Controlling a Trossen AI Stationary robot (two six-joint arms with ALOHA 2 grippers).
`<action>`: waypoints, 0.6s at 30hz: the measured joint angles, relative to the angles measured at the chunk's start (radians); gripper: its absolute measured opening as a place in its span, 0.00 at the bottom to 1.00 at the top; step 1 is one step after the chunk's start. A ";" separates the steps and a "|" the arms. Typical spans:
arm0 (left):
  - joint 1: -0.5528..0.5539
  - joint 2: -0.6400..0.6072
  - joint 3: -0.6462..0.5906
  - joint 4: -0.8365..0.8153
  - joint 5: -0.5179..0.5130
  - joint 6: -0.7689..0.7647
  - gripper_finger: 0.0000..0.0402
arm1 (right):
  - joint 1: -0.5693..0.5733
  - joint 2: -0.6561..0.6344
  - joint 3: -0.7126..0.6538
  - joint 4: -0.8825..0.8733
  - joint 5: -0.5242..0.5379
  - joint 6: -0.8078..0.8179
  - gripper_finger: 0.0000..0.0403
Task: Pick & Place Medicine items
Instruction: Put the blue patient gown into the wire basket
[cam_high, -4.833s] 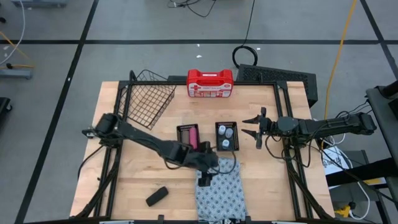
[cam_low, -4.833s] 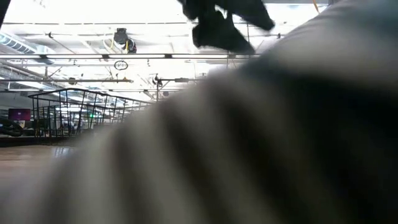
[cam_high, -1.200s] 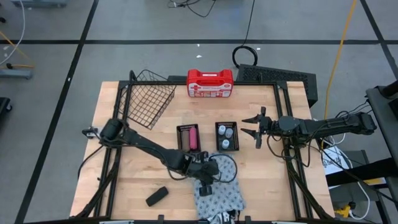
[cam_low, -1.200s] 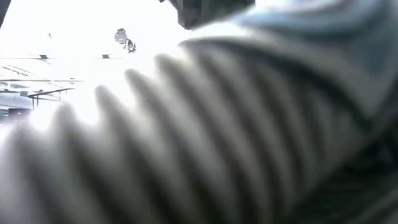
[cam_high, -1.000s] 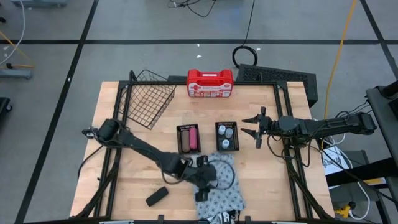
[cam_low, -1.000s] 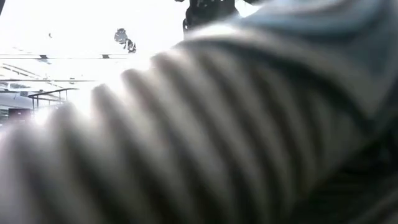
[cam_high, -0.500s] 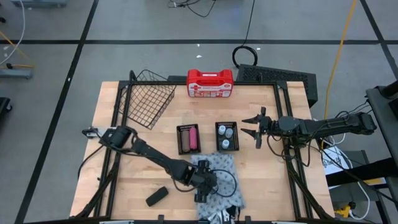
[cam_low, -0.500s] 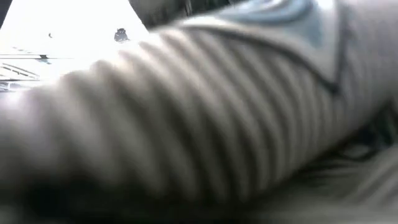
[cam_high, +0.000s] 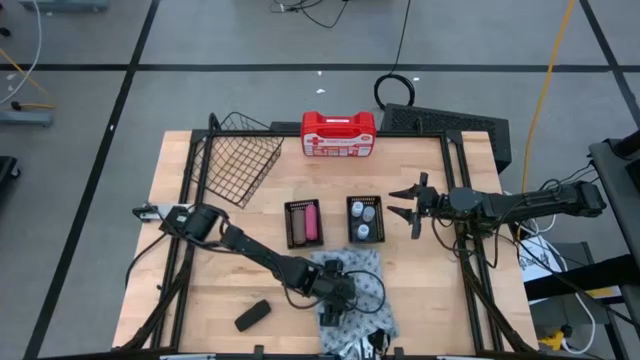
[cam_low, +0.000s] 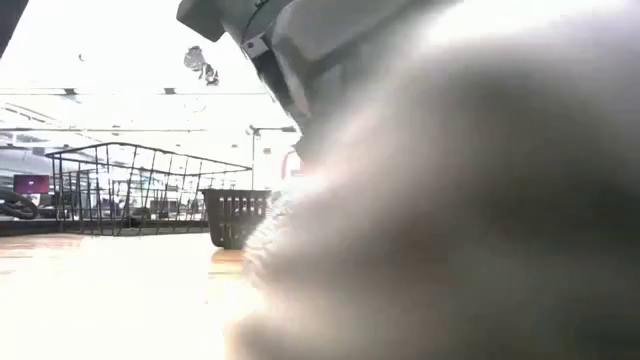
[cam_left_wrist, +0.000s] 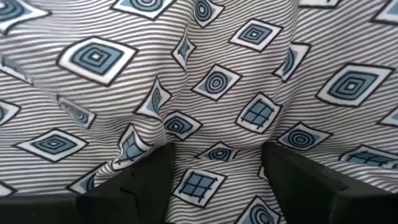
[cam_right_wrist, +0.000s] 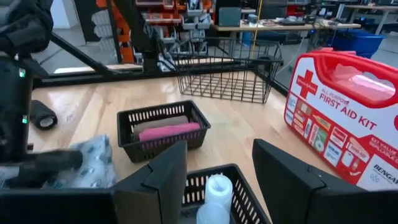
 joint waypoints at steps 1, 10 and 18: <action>-0.001 0.006 0.001 0.007 0.001 0.000 0.64 | 0.000 0.000 0.000 0.006 -0.001 0.000 0.42; -0.001 0.015 0.003 -0.006 0.007 0.006 0.45 | 0.000 0.000 0.000 0.005 -0.002 0.000 0.42; 0.008 0.015 0.002 0.008 0.027 -0.009 0.07 | 0.001 0.000 0.000 0.002 -0.195 0.209 0.42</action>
